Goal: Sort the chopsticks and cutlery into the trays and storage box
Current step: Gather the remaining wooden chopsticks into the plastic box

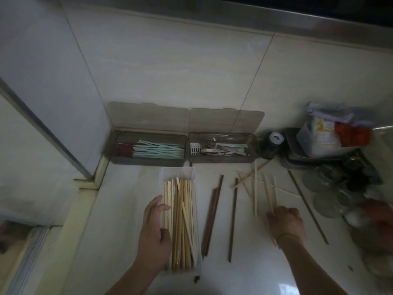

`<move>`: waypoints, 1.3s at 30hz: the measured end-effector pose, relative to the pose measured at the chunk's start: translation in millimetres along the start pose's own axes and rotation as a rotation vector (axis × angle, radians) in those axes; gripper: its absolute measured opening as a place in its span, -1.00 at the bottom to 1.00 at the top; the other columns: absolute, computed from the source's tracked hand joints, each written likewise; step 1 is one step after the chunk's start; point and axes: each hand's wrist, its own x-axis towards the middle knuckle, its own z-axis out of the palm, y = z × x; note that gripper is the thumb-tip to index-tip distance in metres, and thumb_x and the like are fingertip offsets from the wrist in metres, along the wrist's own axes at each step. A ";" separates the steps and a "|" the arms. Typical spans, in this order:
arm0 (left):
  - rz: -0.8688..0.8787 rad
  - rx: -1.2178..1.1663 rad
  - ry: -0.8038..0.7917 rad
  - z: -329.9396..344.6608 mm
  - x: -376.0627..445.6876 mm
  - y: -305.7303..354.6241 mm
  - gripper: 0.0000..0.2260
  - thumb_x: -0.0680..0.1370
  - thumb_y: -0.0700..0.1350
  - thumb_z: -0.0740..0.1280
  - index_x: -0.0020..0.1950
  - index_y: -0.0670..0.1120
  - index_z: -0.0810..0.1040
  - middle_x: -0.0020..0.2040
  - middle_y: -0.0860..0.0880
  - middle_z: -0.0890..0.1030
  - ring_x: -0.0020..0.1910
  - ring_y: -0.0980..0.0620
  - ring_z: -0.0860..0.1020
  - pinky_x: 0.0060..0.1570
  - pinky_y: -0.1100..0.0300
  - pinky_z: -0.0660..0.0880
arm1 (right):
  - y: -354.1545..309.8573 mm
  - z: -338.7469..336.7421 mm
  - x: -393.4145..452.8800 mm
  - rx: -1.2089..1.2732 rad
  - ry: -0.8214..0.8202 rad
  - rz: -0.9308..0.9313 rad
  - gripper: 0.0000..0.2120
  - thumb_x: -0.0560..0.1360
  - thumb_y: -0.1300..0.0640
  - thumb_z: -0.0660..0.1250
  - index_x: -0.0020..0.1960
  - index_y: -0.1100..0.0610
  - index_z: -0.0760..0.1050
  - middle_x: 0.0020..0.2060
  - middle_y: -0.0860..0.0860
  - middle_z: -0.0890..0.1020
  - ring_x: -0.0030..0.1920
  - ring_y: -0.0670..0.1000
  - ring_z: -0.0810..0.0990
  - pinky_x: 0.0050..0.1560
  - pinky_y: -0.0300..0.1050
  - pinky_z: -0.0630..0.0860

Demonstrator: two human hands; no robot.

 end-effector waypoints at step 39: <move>0.041 -0.033 0.006 -2.1 2.5 0.4 -0.46 0.24 -0.40 0.14 0.17 -0.08 0.44 0.39 -0.08 0.36 0.35 0.45 0.24 0.07 0.67 0.19 | -143.8 -25.7 -133.0 1.039 -0.401 -0.428 -0.50 0.52 0.37 0.28 0.34 -0.06 0.32 -0.22 0.14 0.62 -0.23 0.05 0.67 -0.18 0.02 0.65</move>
